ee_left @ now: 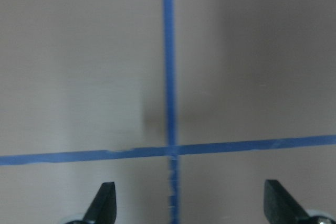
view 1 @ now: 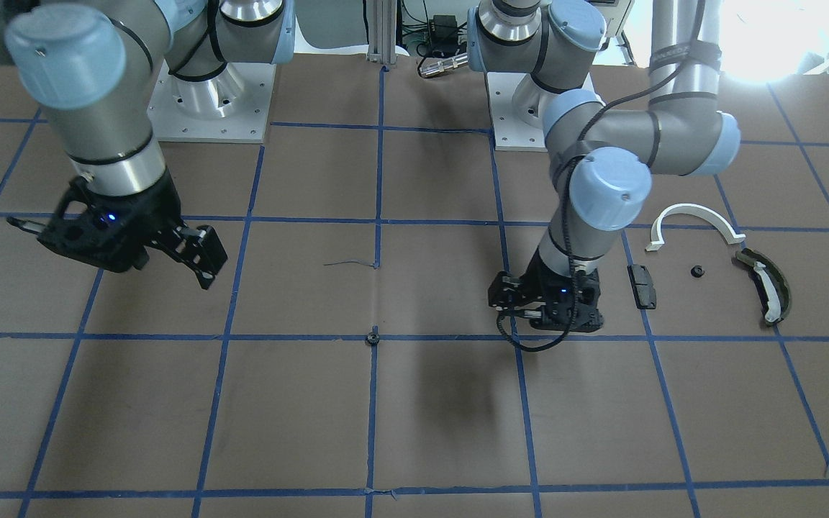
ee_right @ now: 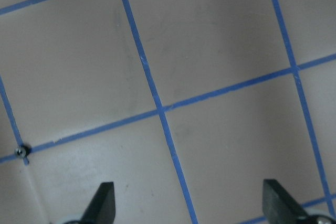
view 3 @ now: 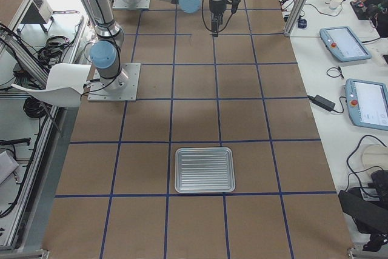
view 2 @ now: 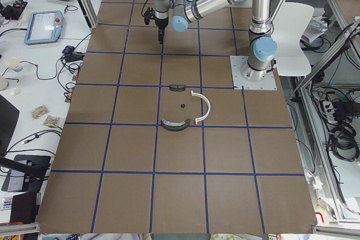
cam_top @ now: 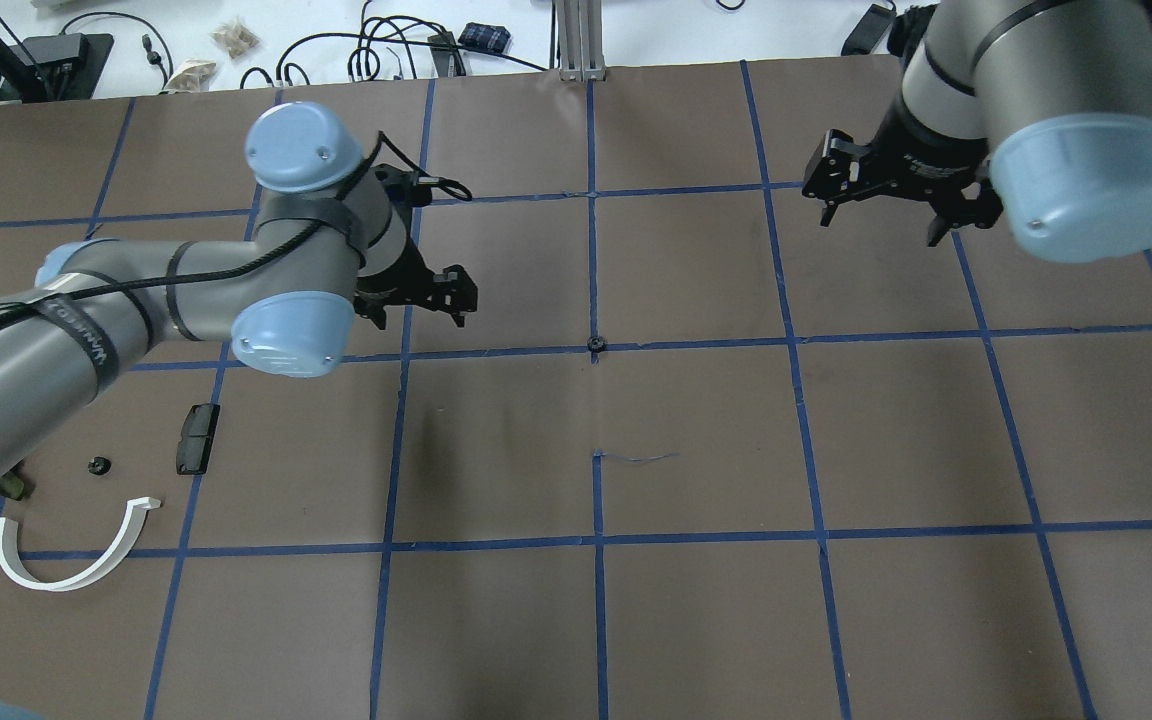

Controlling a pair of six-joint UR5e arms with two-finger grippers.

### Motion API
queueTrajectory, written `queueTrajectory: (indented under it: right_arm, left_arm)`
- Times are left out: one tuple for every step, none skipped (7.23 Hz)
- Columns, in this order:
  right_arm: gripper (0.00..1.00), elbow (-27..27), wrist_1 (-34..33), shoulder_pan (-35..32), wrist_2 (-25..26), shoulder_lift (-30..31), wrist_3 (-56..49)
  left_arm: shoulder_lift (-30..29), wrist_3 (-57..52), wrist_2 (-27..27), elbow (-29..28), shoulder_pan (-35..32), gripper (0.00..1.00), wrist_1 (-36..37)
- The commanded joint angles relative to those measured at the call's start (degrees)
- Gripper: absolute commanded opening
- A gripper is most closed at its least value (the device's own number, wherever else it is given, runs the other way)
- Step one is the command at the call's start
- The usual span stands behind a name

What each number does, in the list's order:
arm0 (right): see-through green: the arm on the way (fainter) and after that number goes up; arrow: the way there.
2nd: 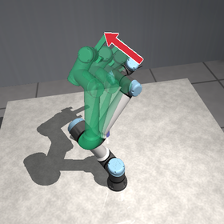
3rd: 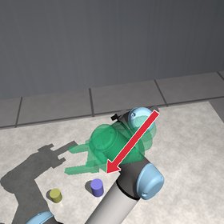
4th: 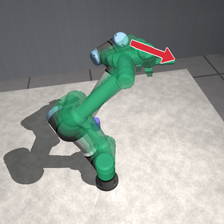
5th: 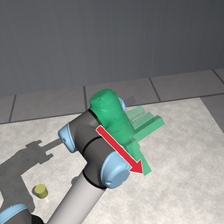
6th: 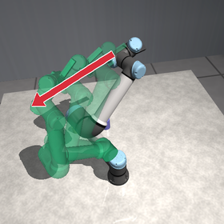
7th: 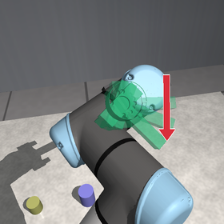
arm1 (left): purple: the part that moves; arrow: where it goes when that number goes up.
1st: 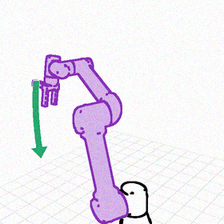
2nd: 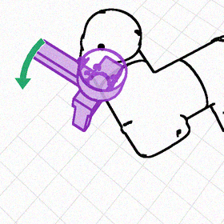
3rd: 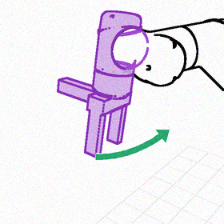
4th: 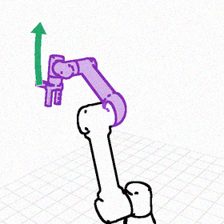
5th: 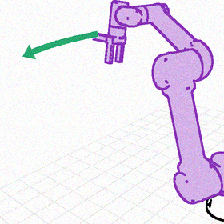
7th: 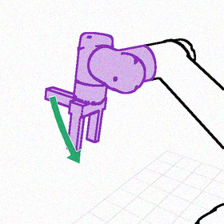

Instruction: Place bearing gear from tray to pile

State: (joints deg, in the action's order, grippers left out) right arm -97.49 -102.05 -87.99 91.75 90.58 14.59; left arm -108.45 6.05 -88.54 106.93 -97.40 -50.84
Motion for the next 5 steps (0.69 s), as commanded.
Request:
queueTrajectory:
  right_arm:
    - [1.0,0.55,6.86,-0.42,-1.91,6.35,-0.18]
    - [1.0,2.2,5.55,-0.95,-3.84,6.27,-0.96]
    - [1.0,4.39,6.67,-1.04,-3.16,4.88,-1.23]
    - [1.0,7.29,7.9,-1.22,-3.42,2.34,-4.89]
    - [1.0,10.62,12.09,-2.0,-3.68,0.23,-5.88]
  left_arm:
    - [-5.08,12.08,-0.41,-3.2,-7.96,1.0,3.03]
    - [-7.11,14.58,-1.37,-6.96,-10.6,1.0,2.33]
    - [-10.0,16.43,-3.29,-11.27,-13.06,1.0,-0.11]
    - [-13.07,20.02,-5.49,-13.48,-16.13,1.0,-2.13]
    - [-14.93,21.01,-6.29,-13.51,-17.38,1.0,-1.37]
